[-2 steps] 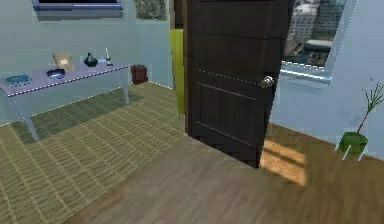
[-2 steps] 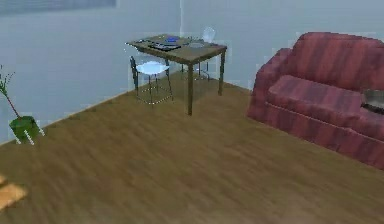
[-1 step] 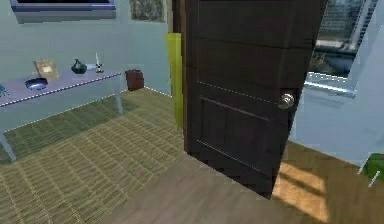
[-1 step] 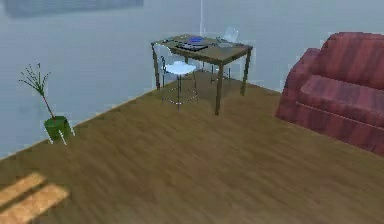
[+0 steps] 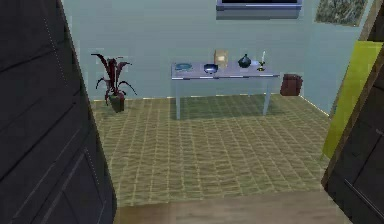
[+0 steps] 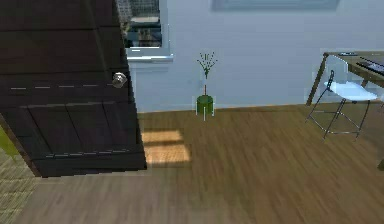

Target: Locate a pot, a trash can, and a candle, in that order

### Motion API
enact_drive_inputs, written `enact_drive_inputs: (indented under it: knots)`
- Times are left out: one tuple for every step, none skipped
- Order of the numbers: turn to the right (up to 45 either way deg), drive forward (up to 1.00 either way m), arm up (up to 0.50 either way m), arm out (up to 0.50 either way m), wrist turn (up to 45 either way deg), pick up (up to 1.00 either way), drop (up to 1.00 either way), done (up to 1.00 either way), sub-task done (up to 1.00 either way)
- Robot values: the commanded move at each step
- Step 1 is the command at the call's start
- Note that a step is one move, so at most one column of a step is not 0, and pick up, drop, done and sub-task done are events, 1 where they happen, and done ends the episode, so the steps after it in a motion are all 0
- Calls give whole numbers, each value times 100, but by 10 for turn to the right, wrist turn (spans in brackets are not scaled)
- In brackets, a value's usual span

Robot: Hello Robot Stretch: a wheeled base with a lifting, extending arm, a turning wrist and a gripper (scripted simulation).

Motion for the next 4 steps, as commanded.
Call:
enact_drive_inputs:
  knots:
    - [-30, 0, 0, 0, 0, 0, 0, 0, 0]
    - [450, 0, 0, 0, 0, 0, 0, 0, 0]
    - [450, 0, 0, 0, 0, 0, 0, 0, 0]
    - [390, 0, 0, 0, 0, 0, 0, 0, 0]
